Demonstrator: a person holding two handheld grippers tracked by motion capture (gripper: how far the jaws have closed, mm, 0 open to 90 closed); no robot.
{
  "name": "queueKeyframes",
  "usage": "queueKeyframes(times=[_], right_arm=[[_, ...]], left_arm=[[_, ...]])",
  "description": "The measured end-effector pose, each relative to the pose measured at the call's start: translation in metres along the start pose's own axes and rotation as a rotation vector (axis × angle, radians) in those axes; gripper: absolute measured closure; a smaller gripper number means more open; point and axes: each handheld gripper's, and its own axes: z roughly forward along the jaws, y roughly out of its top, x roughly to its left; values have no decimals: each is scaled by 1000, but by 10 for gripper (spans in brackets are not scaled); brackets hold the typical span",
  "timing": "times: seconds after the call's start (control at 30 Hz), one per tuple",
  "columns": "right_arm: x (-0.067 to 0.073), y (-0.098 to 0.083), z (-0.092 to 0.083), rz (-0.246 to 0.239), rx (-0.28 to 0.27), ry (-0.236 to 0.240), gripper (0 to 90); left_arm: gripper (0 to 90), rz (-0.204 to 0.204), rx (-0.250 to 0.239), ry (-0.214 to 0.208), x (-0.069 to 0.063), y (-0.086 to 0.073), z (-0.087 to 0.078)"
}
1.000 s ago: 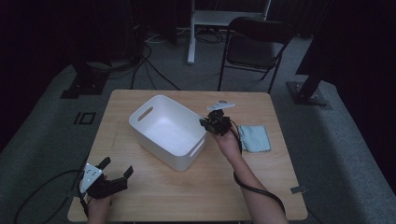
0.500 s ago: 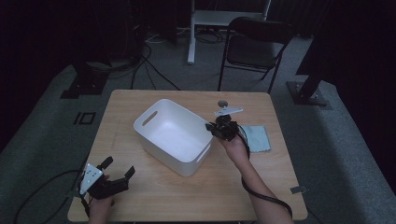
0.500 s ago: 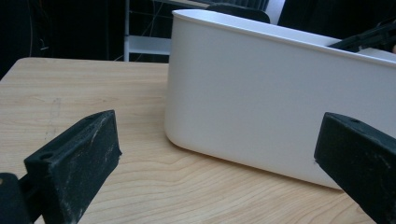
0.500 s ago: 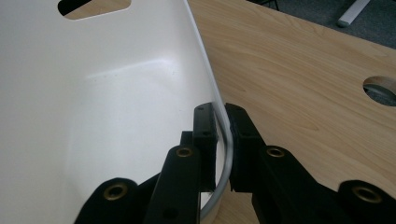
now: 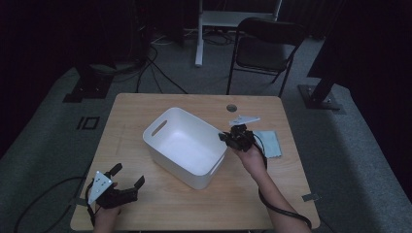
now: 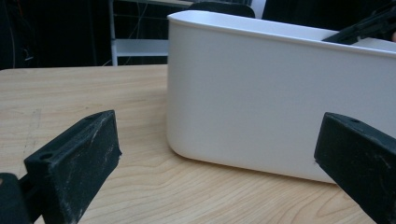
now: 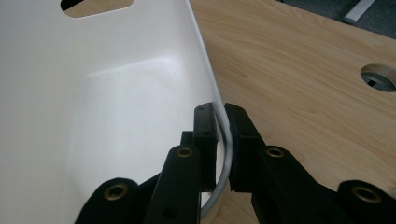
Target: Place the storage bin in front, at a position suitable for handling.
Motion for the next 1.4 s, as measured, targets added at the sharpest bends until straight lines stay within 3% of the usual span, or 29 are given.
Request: queueKeyframes(times=[0.27,0.4,0.5,0.63,0.77,0.87,0.97,1.1,1.23,1.33,1.4], right_arm=[[-1,-7,-9,-10,7,14,840],[-2,-10,-14,-19,13,21,840],[-2,-13,-18,-21,15,21,840],[-1,-17,-23,-24,14,22,840],[1,-21,-27,-27,16,23,840],[2,-23,-30,-30,18,25,840],[3,-27,-34,-31,17,31,840],[4,-33,-41,-37,18,41,839],[5,-38,-47,-34,16,51,840],[7,-42,-52,-42,19,51,840],[9,-44,-55,-49,23,50,839]], left_arm=[[6,28,14,14,1,-1,1],[5,42,33,51,2,-2,2],[5,27,30,41,2,-2,2],[5,64,47,75,-1,-2,2],[5,51,71,67,-2,-2,3],[5,59,63,64,-2,-2,3],[5,71,57,88,-3,-2,3],[5,56,58,81,-2,-2,3],[5,41,95,48,-3,-3,5],[6,48,100,26,-4,-2,5],[5,65,94,36,-5,-2,5]])
